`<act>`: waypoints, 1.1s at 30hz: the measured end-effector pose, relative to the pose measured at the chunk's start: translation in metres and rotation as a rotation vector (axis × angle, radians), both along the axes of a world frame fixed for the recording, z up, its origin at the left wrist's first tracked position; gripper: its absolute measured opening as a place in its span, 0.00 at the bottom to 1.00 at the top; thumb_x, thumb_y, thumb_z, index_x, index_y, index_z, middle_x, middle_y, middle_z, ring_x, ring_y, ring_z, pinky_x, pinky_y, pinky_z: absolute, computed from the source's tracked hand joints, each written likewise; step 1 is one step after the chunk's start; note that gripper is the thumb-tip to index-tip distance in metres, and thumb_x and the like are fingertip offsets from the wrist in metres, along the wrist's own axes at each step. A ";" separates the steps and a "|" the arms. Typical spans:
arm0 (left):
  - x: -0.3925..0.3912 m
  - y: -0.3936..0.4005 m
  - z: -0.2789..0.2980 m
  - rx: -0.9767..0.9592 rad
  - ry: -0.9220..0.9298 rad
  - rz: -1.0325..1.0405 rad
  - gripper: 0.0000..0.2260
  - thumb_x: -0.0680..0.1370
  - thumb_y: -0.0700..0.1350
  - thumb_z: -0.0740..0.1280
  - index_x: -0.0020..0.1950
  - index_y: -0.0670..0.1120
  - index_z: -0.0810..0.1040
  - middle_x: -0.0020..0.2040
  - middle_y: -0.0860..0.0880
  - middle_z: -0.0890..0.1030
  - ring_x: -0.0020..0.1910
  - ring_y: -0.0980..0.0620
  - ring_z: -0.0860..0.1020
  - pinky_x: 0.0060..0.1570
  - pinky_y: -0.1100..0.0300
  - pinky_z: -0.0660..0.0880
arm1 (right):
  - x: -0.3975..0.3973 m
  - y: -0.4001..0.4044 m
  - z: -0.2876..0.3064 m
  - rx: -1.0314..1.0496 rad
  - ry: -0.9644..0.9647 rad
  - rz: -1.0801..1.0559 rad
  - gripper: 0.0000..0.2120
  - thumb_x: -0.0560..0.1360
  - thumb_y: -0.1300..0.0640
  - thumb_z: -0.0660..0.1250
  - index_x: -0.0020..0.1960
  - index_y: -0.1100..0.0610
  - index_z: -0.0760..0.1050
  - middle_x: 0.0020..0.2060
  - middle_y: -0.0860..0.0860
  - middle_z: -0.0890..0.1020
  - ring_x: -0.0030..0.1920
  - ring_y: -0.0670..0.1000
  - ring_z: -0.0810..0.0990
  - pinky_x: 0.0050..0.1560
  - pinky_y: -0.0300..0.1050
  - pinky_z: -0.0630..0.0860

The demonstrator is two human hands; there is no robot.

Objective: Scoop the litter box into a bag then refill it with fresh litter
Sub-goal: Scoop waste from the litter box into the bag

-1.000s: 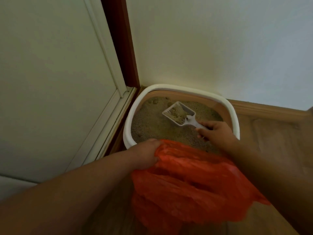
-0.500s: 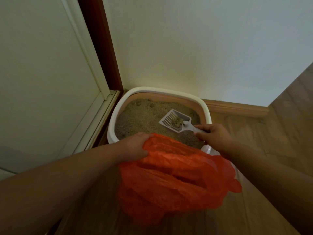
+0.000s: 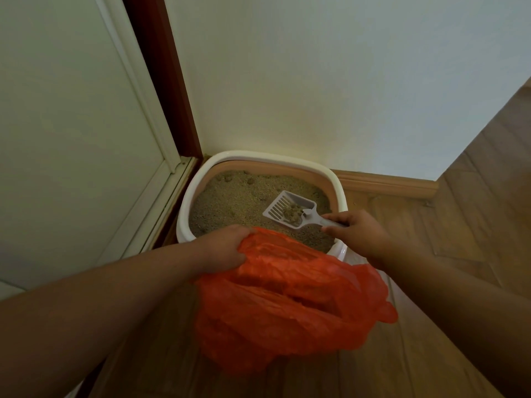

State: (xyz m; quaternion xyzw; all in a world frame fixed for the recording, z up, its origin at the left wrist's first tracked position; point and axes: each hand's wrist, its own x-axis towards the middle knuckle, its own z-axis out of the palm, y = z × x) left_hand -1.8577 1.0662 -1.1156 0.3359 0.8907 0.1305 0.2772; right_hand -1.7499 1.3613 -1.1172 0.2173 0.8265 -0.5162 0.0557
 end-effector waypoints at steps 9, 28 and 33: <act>-0.001 0.000 0.004 0.002 -0.018 0.009 0.31 0.79 0.45 0.68 0.80 0.57 0.62 0.75 0.47 0.68 0.70 0.48 0.71 0.69 0.53 0.71 | 0.004 0.000 0.008 -0.045 0.040 0.030 0.14 0.76 0.57 0.74 0.61 0.50 0.82 0.51 0.48 0.86 0.53 0.48 0.84 0.56 0.45 0.81; -0.003 0.002 0.006 -0.003 0.060 -0.043 0.28 0.75 0.51 0.75 0.74 0.49 0.73 0.71 0.50 0.71 0.69 0.51 0.71 0.67 0.57 0.70 | 0.007 0.017 0.037 -0.077 0.071 0.240 0.11 0.74 0.60 0.75 0.56 0.52 0.84 0.50 0.50 0.87 0.52 0.50 0.86 0.56 0.46 0.82; 0.000 -0.002 0.014 -0.034 -0.053 -0.056 0.48 0.66 0.59 0.81 0.80 0.55 0.61 0.79 0.54 0.59 0.76 0.50 0.63 0.72 0.51 0.67 | 0.007 0.018 0.052 0.195 0.012 0.462 0.11 0.71 0.54 0.80 0.52 0.48 0.84 0.45 0.44 0.87 0.46 0.44 0.85 0.47 0.40 0.81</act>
